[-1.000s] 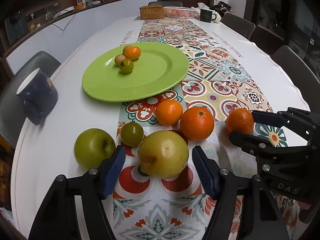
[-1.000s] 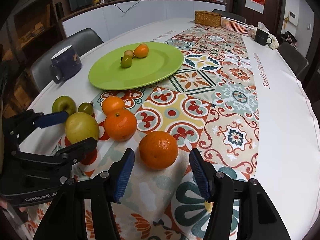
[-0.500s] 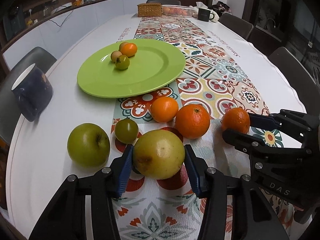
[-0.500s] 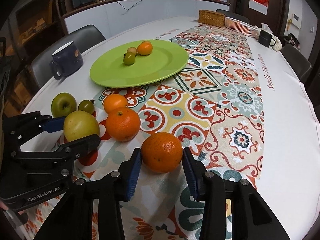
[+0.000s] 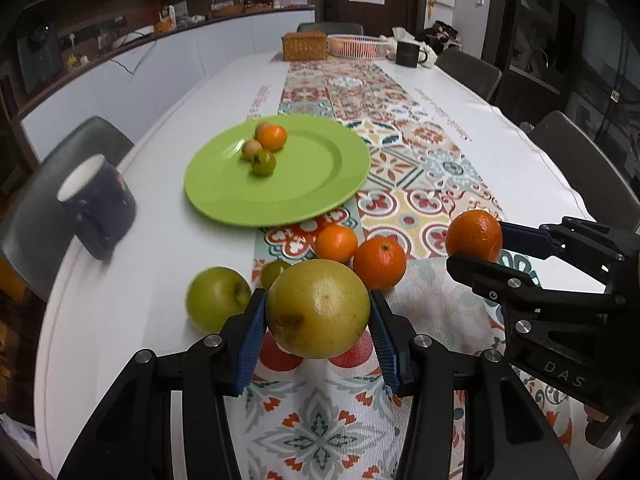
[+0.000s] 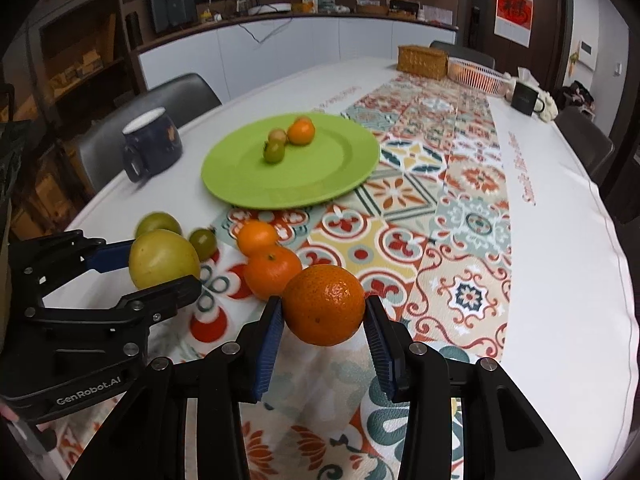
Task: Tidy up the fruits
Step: 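Carry the pear and tangerine over the green plate and open both grippers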
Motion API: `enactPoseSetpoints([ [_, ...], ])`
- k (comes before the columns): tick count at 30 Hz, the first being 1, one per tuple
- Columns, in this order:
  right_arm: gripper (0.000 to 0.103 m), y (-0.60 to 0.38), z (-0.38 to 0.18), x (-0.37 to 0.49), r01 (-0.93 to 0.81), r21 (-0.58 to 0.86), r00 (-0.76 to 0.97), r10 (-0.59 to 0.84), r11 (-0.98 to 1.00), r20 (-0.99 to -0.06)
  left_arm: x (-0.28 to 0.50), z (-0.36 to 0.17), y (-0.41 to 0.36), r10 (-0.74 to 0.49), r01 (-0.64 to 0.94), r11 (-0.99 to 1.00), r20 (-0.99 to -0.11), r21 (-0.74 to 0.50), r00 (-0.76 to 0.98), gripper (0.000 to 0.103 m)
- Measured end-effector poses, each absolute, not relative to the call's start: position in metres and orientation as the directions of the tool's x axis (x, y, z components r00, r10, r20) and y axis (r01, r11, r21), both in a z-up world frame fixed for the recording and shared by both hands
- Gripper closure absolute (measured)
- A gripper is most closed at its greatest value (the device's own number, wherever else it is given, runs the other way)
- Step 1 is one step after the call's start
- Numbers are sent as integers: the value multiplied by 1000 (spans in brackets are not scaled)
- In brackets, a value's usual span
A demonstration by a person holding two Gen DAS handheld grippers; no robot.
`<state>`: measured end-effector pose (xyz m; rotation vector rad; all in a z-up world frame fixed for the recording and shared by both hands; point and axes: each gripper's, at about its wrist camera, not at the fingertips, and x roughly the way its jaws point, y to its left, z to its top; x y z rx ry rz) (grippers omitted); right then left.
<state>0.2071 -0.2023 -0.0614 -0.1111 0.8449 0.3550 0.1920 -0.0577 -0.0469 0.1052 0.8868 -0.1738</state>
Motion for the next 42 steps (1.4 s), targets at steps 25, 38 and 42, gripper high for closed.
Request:
enactPoseSetpoints([
  [25, 61, -174, 17, 222, -361, 59, 717, 318, 931, -620, 210, 33, -18, -70, 176, 980, -680, 88, 730, 54],
  [38, 61, -155, 15, 287, -350, 59, 686, 299, 935, -663, 275, 22, -1, -81, 186, 980, -709, 71, 700, 54],
  [42, 61, -150, 5, 307, -344, 50, 668, 282, 938, -688, 295, 9, 1, -86, 192, 979, -731, 63, 678, 54],
])
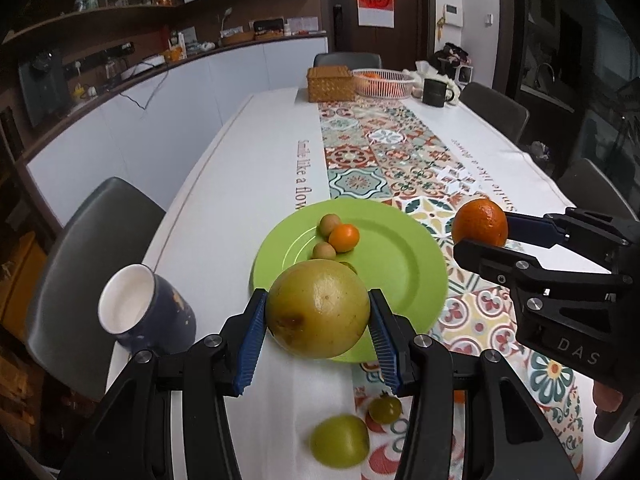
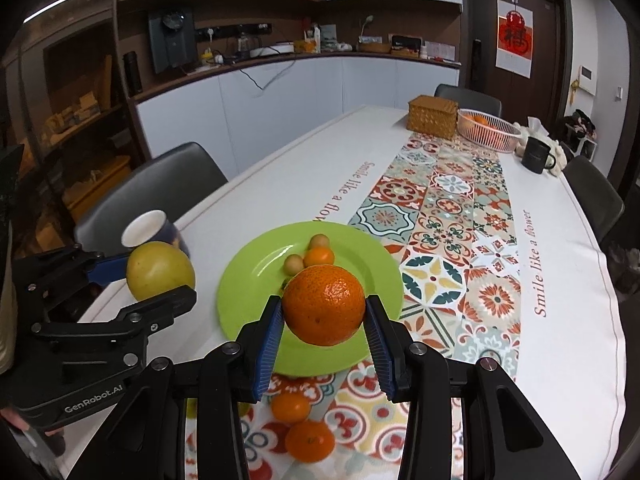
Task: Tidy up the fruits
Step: 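Carry the pear and tangerine over the green plate and open both grippers, then withdraw both open grippers from the green plate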
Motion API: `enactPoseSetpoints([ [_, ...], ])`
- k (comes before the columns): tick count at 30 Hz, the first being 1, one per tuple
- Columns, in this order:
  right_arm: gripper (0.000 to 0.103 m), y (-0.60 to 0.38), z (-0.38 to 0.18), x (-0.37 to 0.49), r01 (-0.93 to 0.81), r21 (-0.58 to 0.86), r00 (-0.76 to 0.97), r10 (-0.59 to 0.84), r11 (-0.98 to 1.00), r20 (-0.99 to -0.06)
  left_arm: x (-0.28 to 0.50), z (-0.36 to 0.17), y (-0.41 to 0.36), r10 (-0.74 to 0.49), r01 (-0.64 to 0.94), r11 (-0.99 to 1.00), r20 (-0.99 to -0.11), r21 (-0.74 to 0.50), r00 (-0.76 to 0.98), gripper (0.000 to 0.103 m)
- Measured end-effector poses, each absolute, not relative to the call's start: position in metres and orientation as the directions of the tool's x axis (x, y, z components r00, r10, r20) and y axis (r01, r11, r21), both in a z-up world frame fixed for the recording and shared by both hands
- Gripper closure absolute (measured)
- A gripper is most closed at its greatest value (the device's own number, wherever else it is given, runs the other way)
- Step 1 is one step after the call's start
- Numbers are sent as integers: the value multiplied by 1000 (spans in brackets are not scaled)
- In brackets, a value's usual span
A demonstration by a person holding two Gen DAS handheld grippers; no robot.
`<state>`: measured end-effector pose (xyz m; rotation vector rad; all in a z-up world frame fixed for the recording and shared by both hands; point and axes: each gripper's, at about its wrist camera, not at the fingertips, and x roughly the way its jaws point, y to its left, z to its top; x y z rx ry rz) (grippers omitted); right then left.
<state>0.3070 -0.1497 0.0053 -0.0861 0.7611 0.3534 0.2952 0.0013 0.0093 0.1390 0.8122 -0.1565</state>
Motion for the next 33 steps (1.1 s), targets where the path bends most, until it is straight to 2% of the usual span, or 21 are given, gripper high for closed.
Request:
enactPoseSetpoints([
  [12, 61, -142, -37, 345, -320, 55, 597, 246, 946, -763, 336, -42, 4, -95, 204, 979, -818, 28, 567, 54],
  [21, 61, -140, -56, 354, -312, 49, 563, 227, 949, -795, 344, -59, 2, -87, 208, 978, -853, 26, 515, 53],
  [22, 60, -140, -57, 355, -314, 45, 562, 223, 949, -797, 344, -58, 1, -86, 208, 978, -850, 29, 520, 48],
  [23, 60, -139, -57, 354, -315, 35, 563, 216, 949, -798, 342, -54, 1, -74, 203, 978, -840, 44, 537, 39],
  [25, 47, -140, -55, 352, -314, 25, 578, 212, 949, -788, 338, -47, 1, -58, 195, 979, -823, 65, 564, 32],
  [33, 46, -149, -35, 324, -297, 6, 632, 201, 955, -749, 310, -21, 12, -14, 131, 988, -785, 85, 619, 29],
])
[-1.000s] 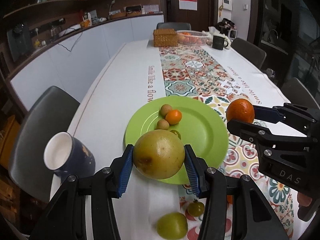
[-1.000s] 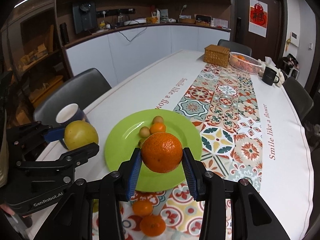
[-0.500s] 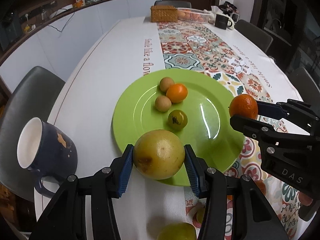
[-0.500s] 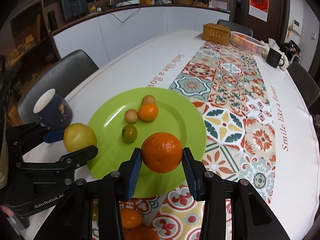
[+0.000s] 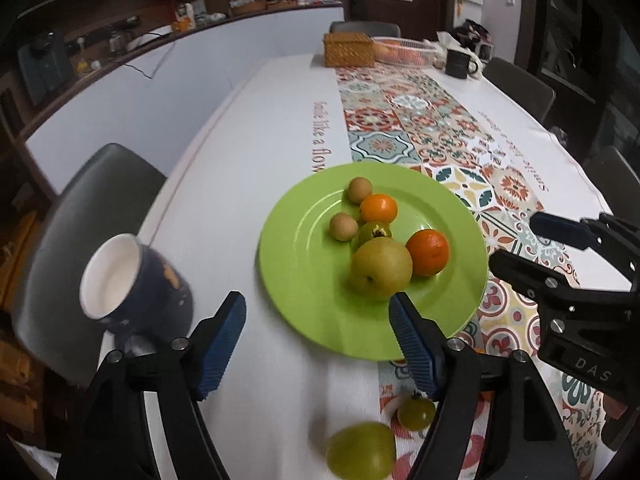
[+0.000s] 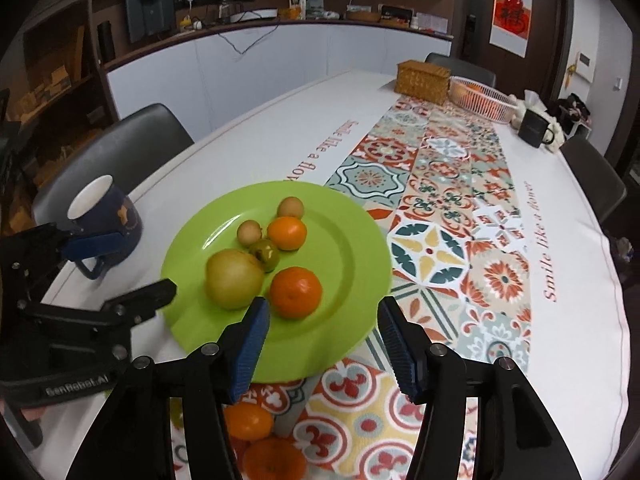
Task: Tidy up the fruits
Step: 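Withdraw both open grippers from the green plate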
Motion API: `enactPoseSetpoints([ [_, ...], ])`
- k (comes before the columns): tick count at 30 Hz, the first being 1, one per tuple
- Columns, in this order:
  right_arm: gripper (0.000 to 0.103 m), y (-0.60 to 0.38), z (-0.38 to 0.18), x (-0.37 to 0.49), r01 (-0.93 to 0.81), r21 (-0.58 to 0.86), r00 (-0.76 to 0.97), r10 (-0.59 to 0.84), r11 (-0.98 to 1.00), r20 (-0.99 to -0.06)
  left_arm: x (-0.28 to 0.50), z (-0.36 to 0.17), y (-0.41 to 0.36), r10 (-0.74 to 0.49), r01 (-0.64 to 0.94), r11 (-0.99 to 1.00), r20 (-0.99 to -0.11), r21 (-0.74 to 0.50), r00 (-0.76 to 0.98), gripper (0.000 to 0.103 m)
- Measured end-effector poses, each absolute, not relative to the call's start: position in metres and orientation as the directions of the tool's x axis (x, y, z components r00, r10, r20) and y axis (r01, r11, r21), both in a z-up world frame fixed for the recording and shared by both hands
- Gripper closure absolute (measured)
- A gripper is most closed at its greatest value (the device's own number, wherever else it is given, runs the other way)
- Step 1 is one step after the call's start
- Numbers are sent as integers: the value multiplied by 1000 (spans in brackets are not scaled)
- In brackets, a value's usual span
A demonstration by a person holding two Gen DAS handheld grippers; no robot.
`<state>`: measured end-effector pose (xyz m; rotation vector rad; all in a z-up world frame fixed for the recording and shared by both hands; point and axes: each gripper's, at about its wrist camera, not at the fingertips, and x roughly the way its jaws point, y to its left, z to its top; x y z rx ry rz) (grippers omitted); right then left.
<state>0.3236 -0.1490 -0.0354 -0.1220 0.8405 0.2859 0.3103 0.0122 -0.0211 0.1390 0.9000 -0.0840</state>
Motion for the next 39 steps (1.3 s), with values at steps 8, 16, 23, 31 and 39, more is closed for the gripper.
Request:
enactPoseSetpoints([
  [8, 46, -152, -13, 284, -312, 23, 671, 237, 950, -702, 268, 10, 13, -10, 105, 991, -727, 86, 686, 25],
  [16, 46, -155, 14, 249, -307, 47, 715, 263, 951, -648, 234, 36, 16, -15, 93, 993, -684, 78, 729, 23],
  [23, 46, -158, 29, 224, -299, 57, 748, 271, 953, -606, 206, 49, 19, -33, 90, 994, -656, 54, 754, 20],
  [31, 46, -156, 26, 205, -286, 46, 761, 256, 957, -596, 190, 44, 22, -26, 82, 995, -652, 56, 758, 19],
  [39, 46, -157, 7, 199, -267, 48, 739, 237, 962, -631, 183, 24, 26, -20, 78, 995, -670, 57, 742, 17],
])
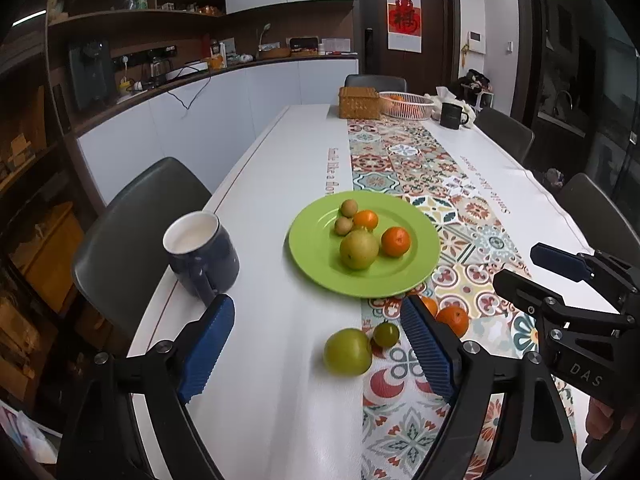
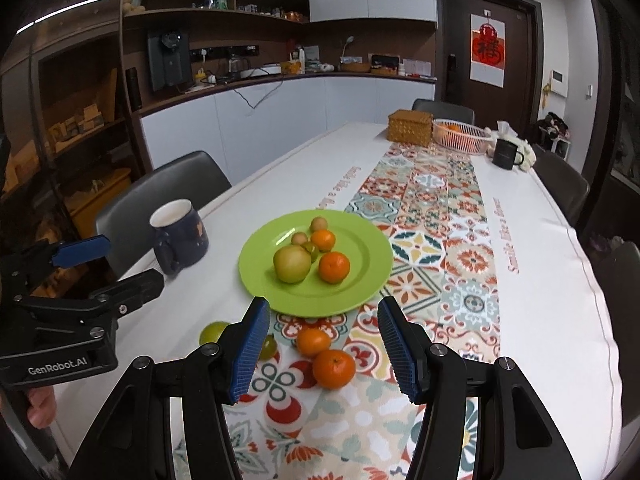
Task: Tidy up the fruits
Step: 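Withdraw both open grippers from the green plate, then grasp a large green round fruit with the left gripper while the right gripper grasps a tangerine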
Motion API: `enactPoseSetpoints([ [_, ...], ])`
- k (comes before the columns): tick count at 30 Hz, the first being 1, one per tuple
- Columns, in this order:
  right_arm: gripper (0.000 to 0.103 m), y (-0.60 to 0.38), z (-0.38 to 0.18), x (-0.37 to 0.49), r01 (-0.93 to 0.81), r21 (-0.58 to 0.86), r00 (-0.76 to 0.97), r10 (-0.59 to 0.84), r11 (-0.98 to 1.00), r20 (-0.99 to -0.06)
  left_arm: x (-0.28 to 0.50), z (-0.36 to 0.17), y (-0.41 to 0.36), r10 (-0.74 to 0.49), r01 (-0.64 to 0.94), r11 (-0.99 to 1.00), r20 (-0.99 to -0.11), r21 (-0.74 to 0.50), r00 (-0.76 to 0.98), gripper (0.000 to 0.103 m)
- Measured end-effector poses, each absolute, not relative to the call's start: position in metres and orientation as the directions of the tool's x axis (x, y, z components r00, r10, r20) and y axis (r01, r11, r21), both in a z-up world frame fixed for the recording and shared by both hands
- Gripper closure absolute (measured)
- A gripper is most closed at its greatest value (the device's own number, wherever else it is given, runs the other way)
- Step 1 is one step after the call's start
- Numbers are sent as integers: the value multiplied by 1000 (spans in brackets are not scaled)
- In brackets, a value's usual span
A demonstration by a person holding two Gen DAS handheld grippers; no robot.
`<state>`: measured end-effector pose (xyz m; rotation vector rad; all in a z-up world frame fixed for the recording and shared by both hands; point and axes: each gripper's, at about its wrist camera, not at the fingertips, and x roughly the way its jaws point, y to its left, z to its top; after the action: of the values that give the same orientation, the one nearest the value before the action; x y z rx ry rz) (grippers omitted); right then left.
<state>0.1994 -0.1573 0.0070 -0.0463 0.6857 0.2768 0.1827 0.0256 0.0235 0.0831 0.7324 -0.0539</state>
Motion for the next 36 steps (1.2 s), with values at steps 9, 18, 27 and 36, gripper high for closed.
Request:
enactPoseSetpoints([
  [9, 46, -158, -26, 204, -258, 44, 687, 215, 965, -695, 182, -9, 24, -21, 105, 992, -712, 74, 702, 17],
  [18, 46, -156, -57, 213, -265, 46, 624, 208, 963, -753, 195, -43, 20, -44, 148, 986, -760, 70, 648, 17],
  [27, 46, -153, -85, 227, -266, 54, 564, 201, 962, -801, 215, -71, 16, -41, 165, 983, -794, 75, 606, 17],
  [36, 46, -152, -103, 241, -265, 63, 532, 200, 962, -823, 228, -84, 11, -50, 183, 980, -809, 73, 586, 24],
])
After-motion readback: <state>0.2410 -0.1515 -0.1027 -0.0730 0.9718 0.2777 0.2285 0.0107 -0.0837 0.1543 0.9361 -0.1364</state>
